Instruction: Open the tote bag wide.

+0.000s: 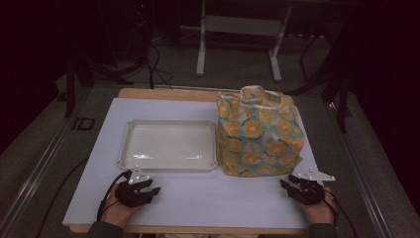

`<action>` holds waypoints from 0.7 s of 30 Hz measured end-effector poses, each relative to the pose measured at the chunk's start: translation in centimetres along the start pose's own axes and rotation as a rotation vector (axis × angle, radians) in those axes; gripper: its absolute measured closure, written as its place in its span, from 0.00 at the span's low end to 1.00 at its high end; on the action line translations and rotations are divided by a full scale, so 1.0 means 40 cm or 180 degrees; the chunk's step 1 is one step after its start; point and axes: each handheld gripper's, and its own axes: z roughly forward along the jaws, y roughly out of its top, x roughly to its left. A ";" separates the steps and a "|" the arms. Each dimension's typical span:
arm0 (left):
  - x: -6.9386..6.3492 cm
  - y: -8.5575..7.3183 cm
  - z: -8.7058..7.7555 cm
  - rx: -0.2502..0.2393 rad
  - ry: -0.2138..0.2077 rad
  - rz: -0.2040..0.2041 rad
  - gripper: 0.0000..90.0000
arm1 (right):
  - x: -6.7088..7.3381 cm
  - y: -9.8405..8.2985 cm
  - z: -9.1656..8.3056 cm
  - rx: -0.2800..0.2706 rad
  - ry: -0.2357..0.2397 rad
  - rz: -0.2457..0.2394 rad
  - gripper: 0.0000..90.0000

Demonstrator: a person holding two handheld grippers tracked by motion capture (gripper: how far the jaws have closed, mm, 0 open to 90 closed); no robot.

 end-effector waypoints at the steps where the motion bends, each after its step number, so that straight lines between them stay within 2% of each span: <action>1: 0.001 0.000 -0.001 -0.0007 -0.0004 -0.0009 0.63 | 0.001 0.000 -0.001 0.0002 0.0006 -0.0007 0.64; 6: 0.005 0.005 -0.013 -0.0097 0.0010 -0.0041 0.65 | 0.002 -0.001 -0.002 0.0011 0.0020 -0.0018 0.64; 13: 0.016 0.006 -0.020 -0.0131 -0.0029 -0.0091 0.67 | 0.006 -0.003 -0.008 0.0038 0.0050 -0.0037 0.65; 17: 0.017 0.007 -0.022 -0.0129 -0.0040 -0.0080 0.67 | 0.006 -0.003 -0.010 0.0054 0.0058 -0.0037 0.65; 21: 0.001 0.016 -0.025 -0.0156 -0.0064 0.0004 0.66 | 0.006 -0.001 -0.016 0.0077 0.0119 -0.0057 0.64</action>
